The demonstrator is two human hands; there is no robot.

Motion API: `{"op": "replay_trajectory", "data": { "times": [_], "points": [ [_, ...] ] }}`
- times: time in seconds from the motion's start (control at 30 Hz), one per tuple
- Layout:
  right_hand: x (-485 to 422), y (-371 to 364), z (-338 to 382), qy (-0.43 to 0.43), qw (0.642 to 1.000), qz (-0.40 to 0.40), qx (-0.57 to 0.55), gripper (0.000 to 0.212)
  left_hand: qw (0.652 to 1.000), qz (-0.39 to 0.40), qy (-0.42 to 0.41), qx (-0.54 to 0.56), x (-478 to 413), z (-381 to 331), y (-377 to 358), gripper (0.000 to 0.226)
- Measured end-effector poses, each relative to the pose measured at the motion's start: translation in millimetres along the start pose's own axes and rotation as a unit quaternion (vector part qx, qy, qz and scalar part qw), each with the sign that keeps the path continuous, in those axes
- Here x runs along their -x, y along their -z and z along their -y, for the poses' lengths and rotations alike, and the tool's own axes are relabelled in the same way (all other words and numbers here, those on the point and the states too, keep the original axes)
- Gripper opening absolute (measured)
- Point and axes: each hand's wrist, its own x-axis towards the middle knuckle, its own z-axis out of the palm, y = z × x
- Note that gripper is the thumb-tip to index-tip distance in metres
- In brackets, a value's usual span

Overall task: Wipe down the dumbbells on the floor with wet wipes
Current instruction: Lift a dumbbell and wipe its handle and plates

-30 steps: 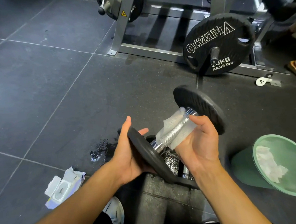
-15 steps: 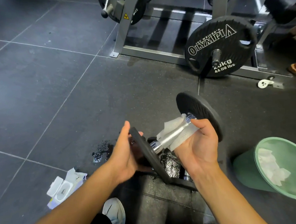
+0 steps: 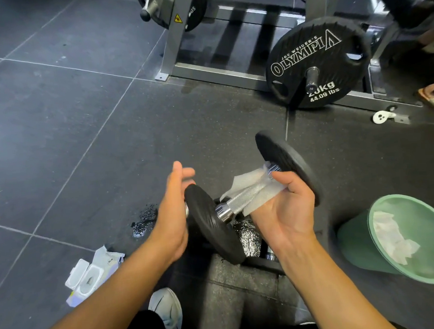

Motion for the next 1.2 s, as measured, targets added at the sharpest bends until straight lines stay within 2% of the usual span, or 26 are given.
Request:
{"op": "replay_trajectory", "data": {
  "times": [0.03,0.07,0.1,0.17,0.27,0.33,0.37,0.4,0.47,0.53,0.57,0.6,0.63,0.7,0.73,0.77,0.8,0.87,0.97,1.07,1.1,1.13,1.2],
  "points": [
    [2.1,-3.8,0.3,-0.001,1.000,0.009,0.007,0.024,0.990,0.029,0.136,0.039,-1.8,4.6,0.1,0.071],
    [4.4,-8.3,2.2,-0.004,1.000,0.018,0.013,0.018,0.968,0.058,0.232,0.072,-1.2,6.3,0.7,0.079],
    [5.6,-10.0,3.8,-0.008,1.000,0.026,0.012,0.015,0.952,0.083,0.277,0.097,2.2,4.8,1.9,0.082],
    [6.6,-10.8,5.0,-0.024,0.998,0.043,0.036,0.018,0.949,0.096,0.275,0.124,6.0,5.0,2.9,0.071],
    [1.4,-5.4,4.2,-0.030,0.996,0.006,0.088,0.030,0.972,0.073,0.167,0.146,11.0,8.4,-5.6,0.057],
    [-0.7,-4.1,3.1,-0.024,0.995,-0.024,0.092,0.037,0.992,0.064,0.016,0.103,15.4,9.7,-9.1,0.063],
    [-0.5,-3.8,2.6,-0.027,0.996,-0.023,0.086,0.037,0.993,0.078,-0.080,0.025,16.5,12.9,-8.0,0.060],
    [-0.2,-3.6,2.1,-0.029,0.996,-0.019,0.081,0.031,0.976,0.083,-0.180,-0.086,16.7,16.1,-6.0,0.049],
    [1.5,-3.3,1.6,-0.030,0.996,-0.025,0.082,0.020,0.894,0.081,-0.352,-0.265,19.0,18.1,-0.5,0.036],
    [2.4,-4.0,1.5,-0.032,0.995,-0.034,0.083,0.024,0.820,0.106,-0.470,-0.308,23.5,13.2,1.2,0.040],
    [2.6,-3.3,1.2,-0.034,0.996,-0.034,0.079,0.029,0.809,0.104,-0.497,-0.295,23.7,8.9,1.1,0.035],
    [2.6,-2.2,0.6,-0.038,0.996,-0.033,0.077,0.033,0.823,0.080,-0.491,-0.274,19.1,6.5,2.3,0.026],
    [2.6,-2.2,0.4,-0.043,0.995,-0.033,0.079,0.035,0.858,0.042,-0.449,-0.247,14.4,3.1,2.1,0.021],
    [2.3,-1.7,-1.0,-0.049,0.994,-0.036,0.087,0.042,0.951,0.021,-0.269,-0.151,7.9,-6.2,-2.0,0.029],
    [1.6,-1.8,-1.9,-0.049,0.995,-0.036,0.084,0.047,0.982,0.040,-0.172,-0.068,9.0,-9.9,-6.3,0.041],
    [1.4,-2.3,-2.6,-0.050,0.995,-0.035,0.077,0.048,0.994,0.049,-0.095,0.011,11.1,-10.6,-10.5,0.049],
    [0.9,-2.5,-3.6,-0.052,0.995,-0.034,0.075,0.045,0.996,0.041,-0.041,0.063,13.0,-10.5,-14.0,0.051],
    [1.8,-3.8,-5.6,-0.048,0.995,-0.032,0.085,0.036,0.995,0.005,0.030,0.092,14.8,-12.1,-18.3,0.051],
    [6.6,-3.0,-8.9,-0.040,0.996,-0.007,0.080,0.039,0.986,-0.020,0.122,0.110,16.3,-18.9,-19.1,0.053],
    [9.2,-3.6,-11.4,-0.043,0.994,0.013,0.098,0.047,0.951,0.052,0.291,0.089,18.3,-18.8,-12.2,0.070],
    [9.3,-5.9,-12.1,-0.041,0.995,0.012,0.095,0.050,0.934,0.079,0.338,0.084,19.3,-13.5,-9.1,0.067],
    [8.9,-8.1,-12.5,-0.037,0.996,0.013,0.083,0.056,0.921,0.103,0.369,0.065,19.3,-6.2,-5.7,0.060],
    [6.1,-9.1,-10.8,-0.034,0.997,0.012,0.067,0.065,0.918,0.120,0.376,-0.017,16.8,7.3,0.8,0.051]
  ]
}}
